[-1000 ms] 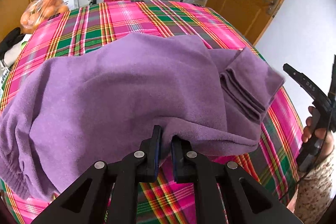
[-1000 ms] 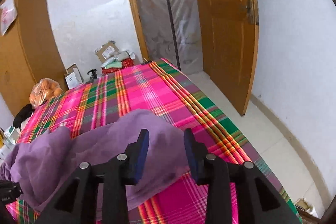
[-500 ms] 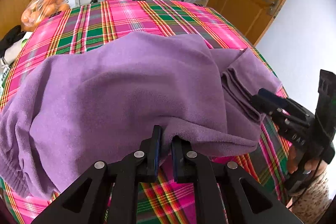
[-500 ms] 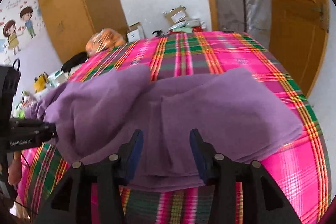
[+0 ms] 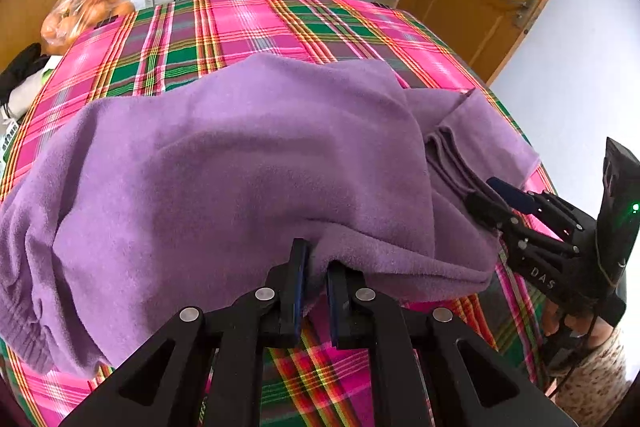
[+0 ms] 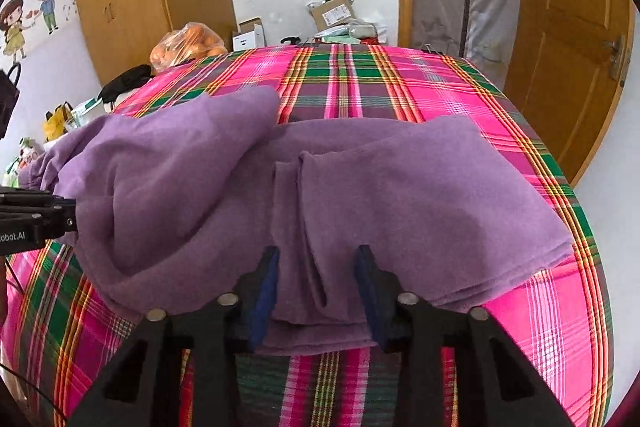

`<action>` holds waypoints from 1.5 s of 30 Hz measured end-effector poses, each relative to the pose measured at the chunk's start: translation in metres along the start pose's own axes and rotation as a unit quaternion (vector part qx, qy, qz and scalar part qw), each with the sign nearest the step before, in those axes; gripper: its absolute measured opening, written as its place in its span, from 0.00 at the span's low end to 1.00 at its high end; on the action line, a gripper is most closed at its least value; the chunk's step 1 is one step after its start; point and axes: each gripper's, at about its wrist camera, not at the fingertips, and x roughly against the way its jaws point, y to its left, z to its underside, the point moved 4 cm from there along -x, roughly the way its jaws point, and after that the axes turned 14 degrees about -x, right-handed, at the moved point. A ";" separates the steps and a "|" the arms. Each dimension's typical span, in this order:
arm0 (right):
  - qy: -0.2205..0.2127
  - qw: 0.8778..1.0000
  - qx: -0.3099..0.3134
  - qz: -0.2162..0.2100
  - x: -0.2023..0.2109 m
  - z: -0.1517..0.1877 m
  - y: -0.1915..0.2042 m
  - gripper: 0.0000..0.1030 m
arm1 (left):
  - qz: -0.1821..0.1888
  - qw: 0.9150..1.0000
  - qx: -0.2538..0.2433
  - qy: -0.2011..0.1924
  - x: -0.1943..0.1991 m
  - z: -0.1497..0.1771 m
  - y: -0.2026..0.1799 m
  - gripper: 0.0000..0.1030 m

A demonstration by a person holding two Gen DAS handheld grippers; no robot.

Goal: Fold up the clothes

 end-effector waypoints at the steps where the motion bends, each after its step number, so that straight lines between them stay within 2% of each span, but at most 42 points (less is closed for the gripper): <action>1: -0.001 1.000 -0.005 -0.001 0.001 -0.001 -0.002 0.24 | 0.000 1.000 0.000 0.000 0.000 0.000 0.000 0.09; 2: -0.003 1.000 -0.011 -0.002 0.003 -0.001 -0.004 0.14 | 0.000 1.000 0.001 0.001 0.000 0.000 0.000 0.09; 3: -0.004 1.000 -0.016 -0.003 0.004 -0.002 -0.006 0.11 | 0.000 1.000 0.001 0.001 -0.001 0.000 0.000 0.09; 6: -0.011 1.000 -0.026 -0.004 0.008 -0.004 -0.009 0.09 | -0.001 1.000 0.002 0.002 0.000 0.001 0.000 0.09; 18: -0.059 0.994 -0.087 -0.020 0.033 -0.031 -0.040 0.08 | -0.003 1.000 0.005 0.008 -0.003 0.002 0.002 0.09; 23: -0.085 0.991 -0.104 -0.007 0.044 -0.042 -0.059 0.08 | -0.005 1.000 0.007 0.009 -0.003 0.002 0.001 0.09; 30: -0.121 0.980 -0.160 0.019 0.058 -0.051 -0.100 0.08 | -0.006 1.000 0.008 0.009 -0.002 0.002 0.000 0.09; 39: -0.135 0.969 -0.198 0.052 0.056 -0.058 -0.139 0.08 | -0.007 1.000 0.009 0.012 -0.004 0.001 0.000 0.09; 45: -0.146 0.958 -0.234 0.081 0.058 -0.058 -0.164 0.08 | -0.007 1.000 0.009 0.013 -0.004 0.002 0.001 0.09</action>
